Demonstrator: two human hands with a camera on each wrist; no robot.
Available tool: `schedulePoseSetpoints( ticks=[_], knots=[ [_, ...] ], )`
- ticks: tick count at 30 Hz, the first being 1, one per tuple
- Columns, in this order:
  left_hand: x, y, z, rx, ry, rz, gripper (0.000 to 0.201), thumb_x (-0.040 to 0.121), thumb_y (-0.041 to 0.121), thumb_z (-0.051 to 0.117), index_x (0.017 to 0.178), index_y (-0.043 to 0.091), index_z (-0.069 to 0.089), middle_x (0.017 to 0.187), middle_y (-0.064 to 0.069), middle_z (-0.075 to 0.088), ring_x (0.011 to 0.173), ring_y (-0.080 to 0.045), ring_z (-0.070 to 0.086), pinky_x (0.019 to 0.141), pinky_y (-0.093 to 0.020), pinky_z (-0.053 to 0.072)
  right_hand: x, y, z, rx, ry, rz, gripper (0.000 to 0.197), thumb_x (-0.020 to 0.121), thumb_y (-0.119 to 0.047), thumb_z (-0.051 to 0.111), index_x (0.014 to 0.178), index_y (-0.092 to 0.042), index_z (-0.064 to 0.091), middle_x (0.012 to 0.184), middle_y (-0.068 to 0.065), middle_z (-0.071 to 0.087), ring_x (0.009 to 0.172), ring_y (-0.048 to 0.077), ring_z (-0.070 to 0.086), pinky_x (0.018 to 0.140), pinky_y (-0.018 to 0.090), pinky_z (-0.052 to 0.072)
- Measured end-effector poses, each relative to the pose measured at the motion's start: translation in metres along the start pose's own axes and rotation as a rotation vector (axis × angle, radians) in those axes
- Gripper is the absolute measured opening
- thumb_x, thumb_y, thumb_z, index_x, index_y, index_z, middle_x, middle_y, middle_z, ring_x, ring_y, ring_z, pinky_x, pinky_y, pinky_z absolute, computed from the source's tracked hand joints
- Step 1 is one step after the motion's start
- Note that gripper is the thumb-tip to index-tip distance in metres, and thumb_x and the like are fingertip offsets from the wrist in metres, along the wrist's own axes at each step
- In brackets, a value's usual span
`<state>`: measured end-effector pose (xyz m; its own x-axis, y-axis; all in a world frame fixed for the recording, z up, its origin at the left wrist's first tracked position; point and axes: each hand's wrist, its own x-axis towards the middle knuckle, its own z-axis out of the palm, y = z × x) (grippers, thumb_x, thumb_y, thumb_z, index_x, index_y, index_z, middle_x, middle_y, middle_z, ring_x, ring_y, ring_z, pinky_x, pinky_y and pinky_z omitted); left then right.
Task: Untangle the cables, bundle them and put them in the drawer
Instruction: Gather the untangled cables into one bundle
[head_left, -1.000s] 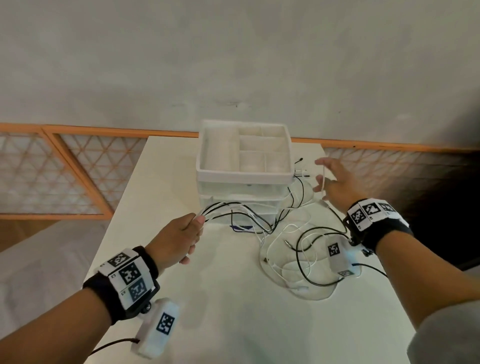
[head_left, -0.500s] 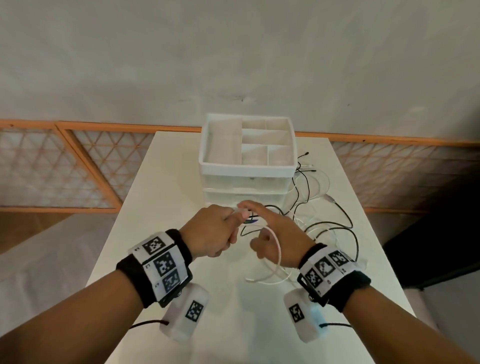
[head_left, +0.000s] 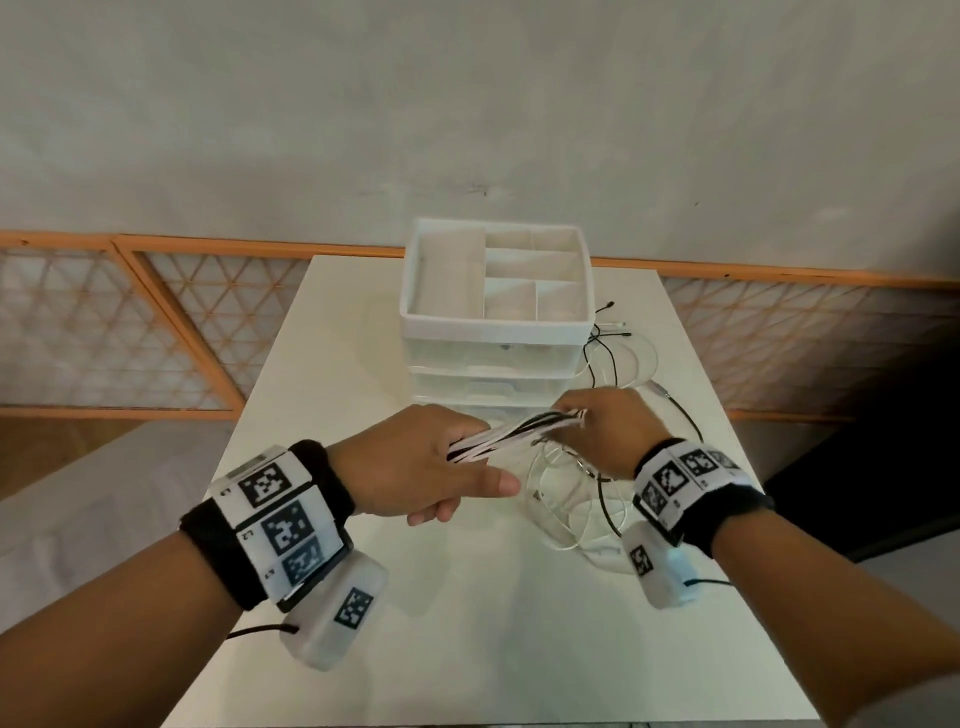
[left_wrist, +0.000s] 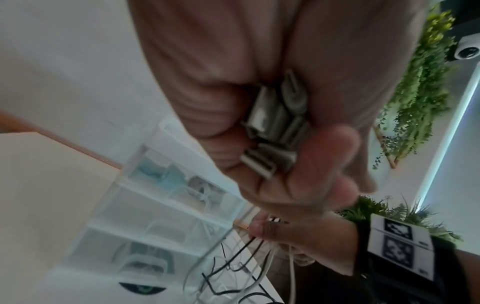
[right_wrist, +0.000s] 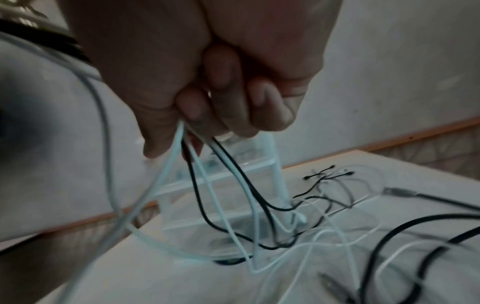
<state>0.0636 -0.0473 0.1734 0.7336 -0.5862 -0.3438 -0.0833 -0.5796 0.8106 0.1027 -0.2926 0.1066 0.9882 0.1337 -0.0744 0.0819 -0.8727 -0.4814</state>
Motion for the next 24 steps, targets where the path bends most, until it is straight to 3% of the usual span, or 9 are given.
schedulePoseSetpoints(
  ticks=[3,6,8,13,15,17,20,22,24],
  knots=[
    [0.003,-0.005,0.000,0.059,0.058,-0.066,0.037,0.094,0.044,0.060,0.074,0.014,0.052,0.053,-0.006,0.063,0.038,-0.017,0.053,0.046,-0.018,0.042,0.008,0.007,-0.022,-0.045,0.137,0.115,0.019,0.085,-0.051,0.066,0.093,-0.037,0.075,0.072,-0.008,0.066,0.067,0.016,0.061,0.070,0.032,0.056],
    [0.010,-0.016,0.003,0.122,0.108,-0.170,0.049,0.098,0.047,0.050,0.066,0.010,0.052,0.057,-0.008,0.067,0.054,-0.024,0.069,0.056,-0.022,0.052,0.016,0.005,-0.035,0.041,0.422,0.084,0.022,0.085,-0.047,0.070,0.102,-0.034,0.075,0.070,-0.003,0.065,0.063,0.018,0.059,0.068,0.030,0.054],
    [0.010,-0.020,0.001,0.171,0.185,-0.142,0.057,0.098,0.049,0.047,0.061,0.007,0.058,0.062,-0.009,0.072,0.056,-0.018,0.067,0.056,-0.018,0.048,0.021,0.007,-0.036,0.078,0.499,0.059,0.029,0.084,-0.050,0.070,0.107,-0.034,0.074,0.074,-0.003,0.068,0.070,0.020,0.064,0.073,0.031,0.054],
    [0.001,-0.010,-0.012,-0.054,0.204,-0.029,0.050,0.098,0.041,0.053,0.056,0.012,0.046,0.052,-0.007,0.057,0.049,-0.018,0.063,0.050,-0.018,0.046,0.015,0.021,-0.031,-0.117,0.161,0.316,0.054,0.085,-0.062,0.063,0.135,-0.045,0.054,0.121,0.009,0.068,0.114,0.032,0.060,0.094,0.042,0.052],
    [0.005,-0.013,-0.018,-0.057,0.189,-0.064,0.048,0.099,0.039,0.052,0.061,0.011,0.045,0.049,-0.001,0.049,0.044,-0.019,0.056,0.049,-0.022,0.045,0.011,0.009,-0.033,-0.083,0.082,0.225,0.072,0.083,-0.058,0.067,0.146,-0.047,0.035,0.106,0.006,0.070,0.109,0.029,0.062,0.091,0.041,0.052],
    [0.011,-0.015,-0.020,-0.038,0.177,-0.106,0.042,0.099,0.039,0.051,0.069,0.010,0.048,0.050,-0.001,0.046,0.041,-0.020,0.051,0.048,-0.024,0.042,0.003,-0.018,-0.037,0.031,0.011,0.047,0.091,0.075,-0.055,0.077,0.148,-0.053,0.023,0.073,0.000,0.064,0.077,0.018,0.064,0.075,0.036,0.056],
    [0.021,-0.008,-0.014,0.095,0.071,-0.079,0.041,0.099,0.043,0.050,0.073,0.012,0.053,0.052,-0.004,0.049,0.043,-0.017,0.051,0.049,-0.020,0.041,-0.007,-0.055,-0.028,-0.048,-0.030,-0.145,0.082,0.065,-0.066,0.076,0.137,-0.055,0.041,0.062,-0.015,0.052,0.060,0.004,0.051,0.064,0.028,0.049],
    [0.024,0.004,-0.013,0.148,0.007,-0.001,0.043,0.098,0.046,0.051,0.072,0.013,0.054,0.056,-0.006,0.053,0.047,-0.018,0.051,0.052,-0.020,0.041,-0.005,-0.062,-0.020,-0.199,-0.039,-0.154,0.034,0.074,-0.059,0.066,0.102,-0.039,0.069,0.064,-0.015,0.060,0.064,0.008,0.057,0.064,0.028,0.050],
    [0.019,0.019,-0.023,0.099,0.028,0.101,0.039,0.095,0.050,0.052,0.072,0.019,0.060,0.060,-0.007,0.051,0.050,-0.019,0.049,0.052,-0.020,0.042,0.005,-0.045,-0.018,-0.215,-0.039,0.003,0.037,0.087,-0.051,0.057,0.065,-0.023,0.062,0.060,-0.008,0.059,0.060,0.016,0.058,0.057,0.027,0.046]
  ],
)
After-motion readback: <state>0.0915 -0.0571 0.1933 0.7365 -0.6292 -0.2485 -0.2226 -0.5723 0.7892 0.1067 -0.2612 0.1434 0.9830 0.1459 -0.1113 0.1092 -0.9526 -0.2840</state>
